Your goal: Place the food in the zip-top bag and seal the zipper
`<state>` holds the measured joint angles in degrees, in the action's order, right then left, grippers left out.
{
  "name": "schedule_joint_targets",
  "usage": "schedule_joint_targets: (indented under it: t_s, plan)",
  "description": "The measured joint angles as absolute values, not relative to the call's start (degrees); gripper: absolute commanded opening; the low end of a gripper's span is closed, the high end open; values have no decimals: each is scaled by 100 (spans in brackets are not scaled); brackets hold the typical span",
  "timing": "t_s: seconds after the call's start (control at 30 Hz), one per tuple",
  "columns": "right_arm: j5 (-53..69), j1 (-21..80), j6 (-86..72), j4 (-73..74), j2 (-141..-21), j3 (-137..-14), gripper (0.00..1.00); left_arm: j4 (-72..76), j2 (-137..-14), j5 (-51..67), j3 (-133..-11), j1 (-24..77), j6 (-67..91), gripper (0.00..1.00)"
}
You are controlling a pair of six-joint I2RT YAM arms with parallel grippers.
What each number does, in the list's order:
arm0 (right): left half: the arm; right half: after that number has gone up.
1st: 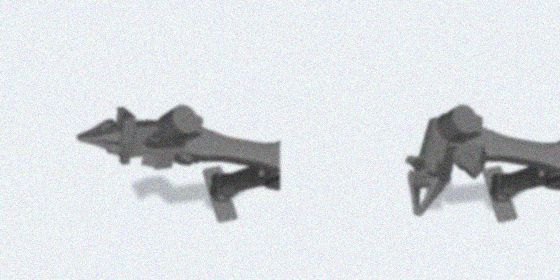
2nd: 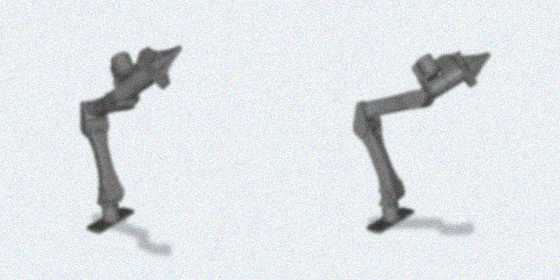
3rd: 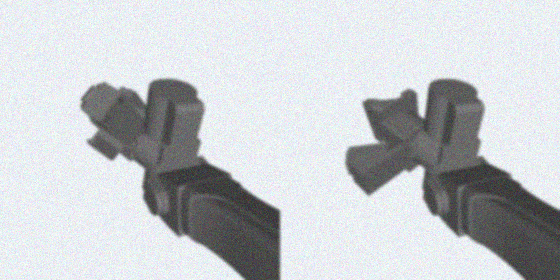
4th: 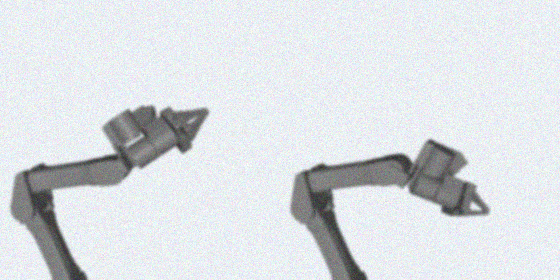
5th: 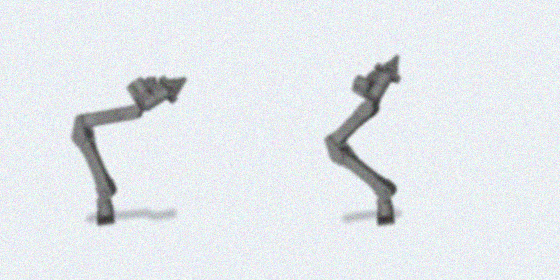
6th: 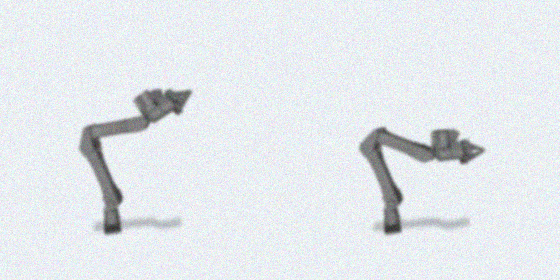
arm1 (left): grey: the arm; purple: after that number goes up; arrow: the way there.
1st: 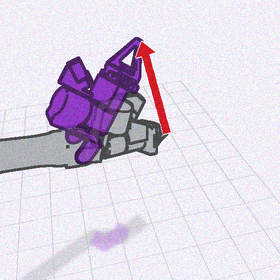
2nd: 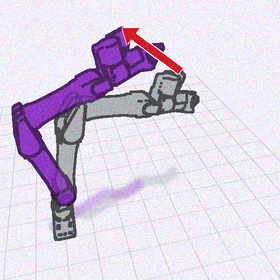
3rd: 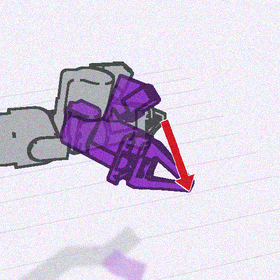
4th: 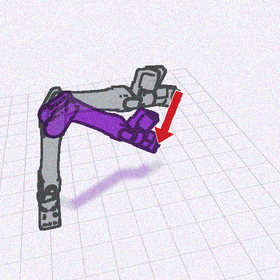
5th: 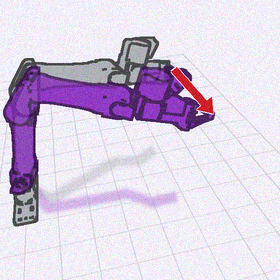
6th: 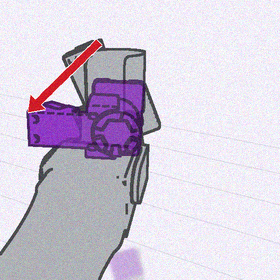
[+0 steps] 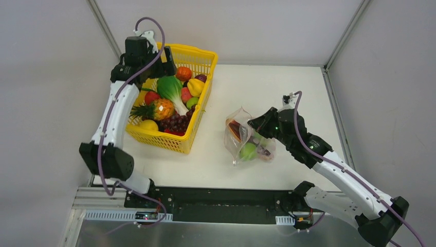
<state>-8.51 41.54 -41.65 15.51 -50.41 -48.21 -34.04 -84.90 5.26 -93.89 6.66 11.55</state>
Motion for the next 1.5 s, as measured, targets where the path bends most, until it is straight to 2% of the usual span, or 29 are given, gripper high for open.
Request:
schedule_joint_targets:
  t_s: [0.17,0.4,0.87,1.27,1.37,1.47,1.5]
  plan:
    - [-812,4154,-4165,1531,-5135,-4821,4,-2810,-10057,974,-10575,666,1610,91]
    - [-810,4154,-4165,1522,-5284,-4919,4,-2381,-11301,792,-10790,683,2014,94]
    - [-749,4154,-4152,1520,-5531,-4993,4,-2040,-12221,263,-11386,884,1944,93]
    - [-464,4154,-4154,1476,-5789,-5006,5,-3039,-12707,93,-12081,1009,1369,94]
    - [-469,4154,-4150,1476,-5782,-5026,5,-3168,-12733,75,-12105,1057,1232,88]
    - [-473,4154,-4117,1490,-5782,-5048,5,-3262,-12733,49,-12097,1092,1129,73]
    - [-482,4154,-4104,1496,-5782,-5065,5,-3284,-12733,23,-12097,1094,1107,64]
